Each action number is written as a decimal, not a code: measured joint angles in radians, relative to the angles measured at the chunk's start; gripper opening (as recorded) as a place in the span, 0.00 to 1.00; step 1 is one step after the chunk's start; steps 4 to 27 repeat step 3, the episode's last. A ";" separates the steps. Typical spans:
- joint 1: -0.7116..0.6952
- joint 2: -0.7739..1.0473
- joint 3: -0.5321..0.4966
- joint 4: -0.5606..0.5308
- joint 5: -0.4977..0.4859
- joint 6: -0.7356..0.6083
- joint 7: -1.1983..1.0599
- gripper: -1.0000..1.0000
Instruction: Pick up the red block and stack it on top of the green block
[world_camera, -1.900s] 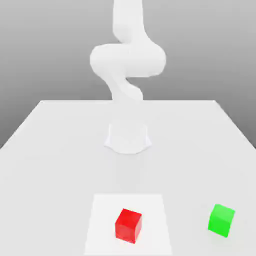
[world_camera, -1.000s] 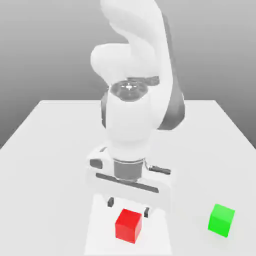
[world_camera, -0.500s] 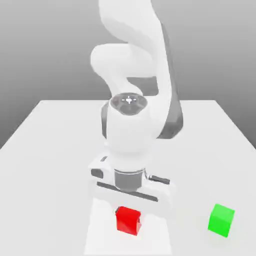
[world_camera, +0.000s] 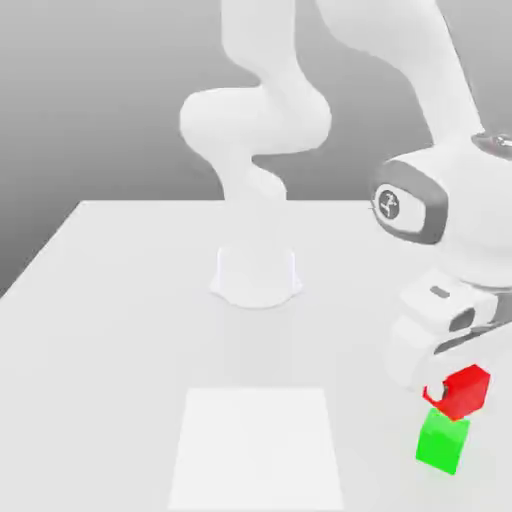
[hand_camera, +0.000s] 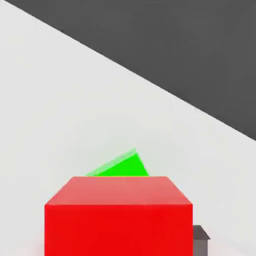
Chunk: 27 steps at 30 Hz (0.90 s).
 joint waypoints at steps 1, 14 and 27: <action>0.000 0.000 0.000 0.000 0.000 0.000 0.000 1.00; 0.000 0.000 0.000 0.000 0.000 0.000 0.000 1.00; 0.000 0.000 0.000 0.000 0.000 0.000 0.000 1.00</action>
